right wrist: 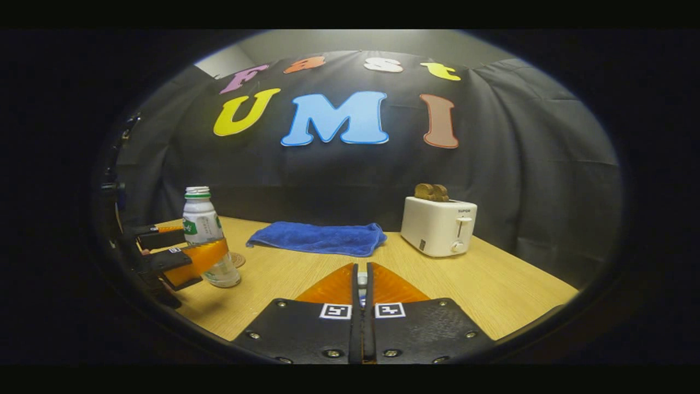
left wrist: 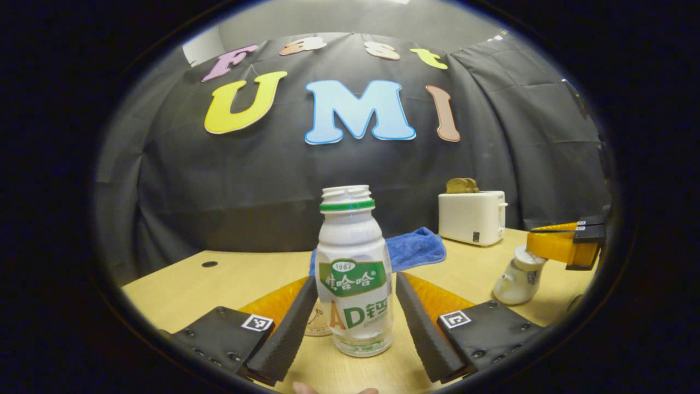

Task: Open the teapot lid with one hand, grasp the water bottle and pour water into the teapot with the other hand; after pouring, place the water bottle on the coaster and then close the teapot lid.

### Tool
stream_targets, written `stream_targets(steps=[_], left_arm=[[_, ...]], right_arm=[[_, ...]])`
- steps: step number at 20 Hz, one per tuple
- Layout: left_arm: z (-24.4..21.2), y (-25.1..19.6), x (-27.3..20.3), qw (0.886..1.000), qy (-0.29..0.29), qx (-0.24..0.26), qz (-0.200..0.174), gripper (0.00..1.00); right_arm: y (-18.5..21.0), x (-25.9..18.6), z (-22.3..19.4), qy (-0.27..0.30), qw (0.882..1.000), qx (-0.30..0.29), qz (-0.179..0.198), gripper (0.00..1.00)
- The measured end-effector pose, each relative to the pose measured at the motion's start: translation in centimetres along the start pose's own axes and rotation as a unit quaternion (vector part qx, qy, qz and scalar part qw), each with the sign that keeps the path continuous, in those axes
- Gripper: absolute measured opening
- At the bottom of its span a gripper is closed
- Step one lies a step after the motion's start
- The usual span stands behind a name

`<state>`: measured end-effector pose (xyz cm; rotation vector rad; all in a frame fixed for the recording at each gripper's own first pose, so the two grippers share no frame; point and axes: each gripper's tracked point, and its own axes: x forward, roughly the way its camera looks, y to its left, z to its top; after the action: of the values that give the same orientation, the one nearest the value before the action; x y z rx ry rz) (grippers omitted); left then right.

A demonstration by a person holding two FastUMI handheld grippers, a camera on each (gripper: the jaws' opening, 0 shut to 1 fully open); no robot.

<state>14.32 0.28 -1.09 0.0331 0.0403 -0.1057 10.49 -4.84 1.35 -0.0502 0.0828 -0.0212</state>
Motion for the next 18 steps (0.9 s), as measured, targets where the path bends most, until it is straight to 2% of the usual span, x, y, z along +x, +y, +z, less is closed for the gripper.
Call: stream_targets(steps=[1, 4, 5, 6, 7, 8, 9, 10, 11, 12, 18], left_arm=[[0.3, 0.0, -0.7, 1.0, 0.003, -0.017, -0.006, 1.0], [0.1, 0.4, -1.2, 0.999, 0.01, -0.04, -0.015, 0.83], [0.2, 0.3, -1.5, 0.999, 0.011, -0.045, -0.018, 0.75], [0.3, 0.3, -2.1, 0.999, 0.011, -0.043, -0.015, 0.88], [0.6, 0.4, -2.7, 0.999, 0.007, -0.031, -0.013, 0.81], [1.1, 0.3, -3.4, 1.0, 0.001, -0.013, -0.011, 0.87], [1.6, 0.2, -4.1, 1.0, -0.008, 0.009, -0.007, 0.87], [2.2, -0.1, -4.5, 0.999, -0.015, 0.031, -0.008, 0.83], [2.2, -0.6, -5.0, 0.999, -0.017, 0.05, -0.01, 0.8], [2.4, -1.2, -5.3, 0.998, -0.017, 0.062, -0.013, 0.87], [2.5, -4.2, -4.9, 0.991, -0.011, 0.132, -0.033, 0.86]], right_arm=[[0.1, -0.1, 0.1, -0.002, 1.0, 0.0, 0.003, 0.01], [0.0, -0.4, 0.5, -0.011, 1.0, -0.003, 0.006, 0.01], [0.0, -0.7, 0.7, -0.014, 1.0, -0.001, 0.006, 0.18], [0.0, -1.1, 0.8, -0.015, 1.0, 0.001, 0.008, 0.01], [0.1, -1.8, 1.1, -0.016, 1.0, 0.002, 0.009, 0.01], [0.2, -2.7, 1.5, -0.02, 1.0, 0.0, 0.01, 0.01], [0.1, -3.8, 1.7, -0.022, 1.0, -0.002, 0.009, 0.01], [-0.1, -5.1, 1.7, -0.024, 1.0, -0.002, 0.01, 0.18], [-0.2, -6.2, 1.7, -0.024, 1.0, 0.003, 0.011, 0.01], [-0.6, -7.5, 1.7, -0.026, 1.0, 0.012, 0.01, 0.01], [-2.4, -13.0, 1.2, -0.036, 0.999, 0.027, -0.007, 0.01]])
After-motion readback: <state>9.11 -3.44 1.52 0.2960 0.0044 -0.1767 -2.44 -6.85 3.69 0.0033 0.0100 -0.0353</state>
